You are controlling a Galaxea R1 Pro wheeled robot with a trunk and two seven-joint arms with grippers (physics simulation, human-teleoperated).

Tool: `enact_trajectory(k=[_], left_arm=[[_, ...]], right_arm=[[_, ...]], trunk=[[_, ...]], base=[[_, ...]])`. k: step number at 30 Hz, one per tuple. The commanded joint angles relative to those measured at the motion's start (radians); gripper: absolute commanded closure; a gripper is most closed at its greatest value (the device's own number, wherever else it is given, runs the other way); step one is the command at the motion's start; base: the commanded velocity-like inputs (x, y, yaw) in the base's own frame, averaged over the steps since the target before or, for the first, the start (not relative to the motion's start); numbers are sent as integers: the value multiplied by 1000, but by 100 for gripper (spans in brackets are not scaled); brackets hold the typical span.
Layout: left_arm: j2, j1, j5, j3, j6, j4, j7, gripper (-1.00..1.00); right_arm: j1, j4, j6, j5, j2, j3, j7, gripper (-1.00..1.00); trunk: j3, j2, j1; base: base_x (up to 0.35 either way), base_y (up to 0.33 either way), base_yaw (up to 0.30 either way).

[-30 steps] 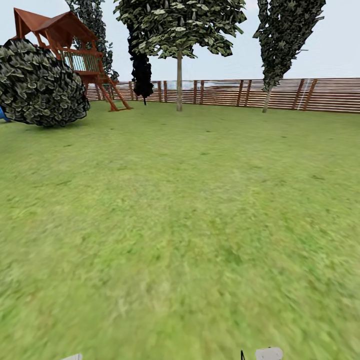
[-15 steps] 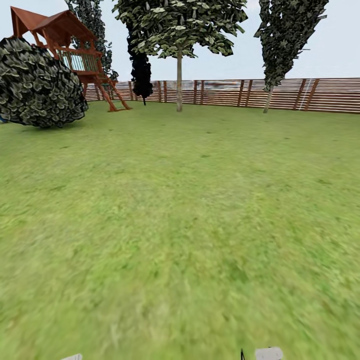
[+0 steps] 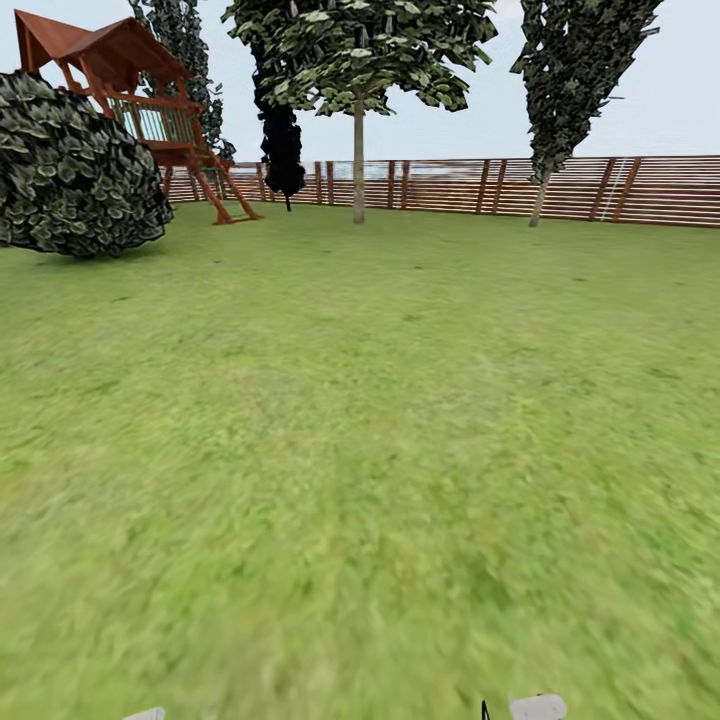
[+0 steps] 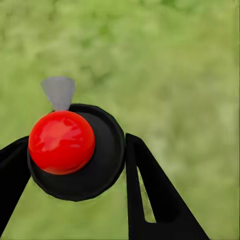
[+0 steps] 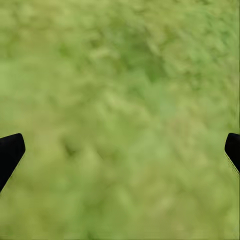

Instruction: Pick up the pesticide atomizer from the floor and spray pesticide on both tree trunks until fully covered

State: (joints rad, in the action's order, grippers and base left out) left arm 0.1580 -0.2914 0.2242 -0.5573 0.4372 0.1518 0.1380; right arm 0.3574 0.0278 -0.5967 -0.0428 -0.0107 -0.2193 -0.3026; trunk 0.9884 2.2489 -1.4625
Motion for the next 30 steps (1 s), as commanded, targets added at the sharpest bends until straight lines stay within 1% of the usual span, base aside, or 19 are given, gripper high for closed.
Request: enact_trajectory(k=[1, 30], left_arm=[[0, 0, 0, 0, 0, 0, 0, 100], [-1, 0, 0, 0, 0, 0, 0, 100]], right_arm=[[0, 0, 0, 0, 0, 0, 0, -100], [0, 0, 0, 0, 0, 0, 0, -100]], trunk=[[0, 0, 0], [0, 0, 0]], base=[[338, 0, 0], [338, 0, 0]])
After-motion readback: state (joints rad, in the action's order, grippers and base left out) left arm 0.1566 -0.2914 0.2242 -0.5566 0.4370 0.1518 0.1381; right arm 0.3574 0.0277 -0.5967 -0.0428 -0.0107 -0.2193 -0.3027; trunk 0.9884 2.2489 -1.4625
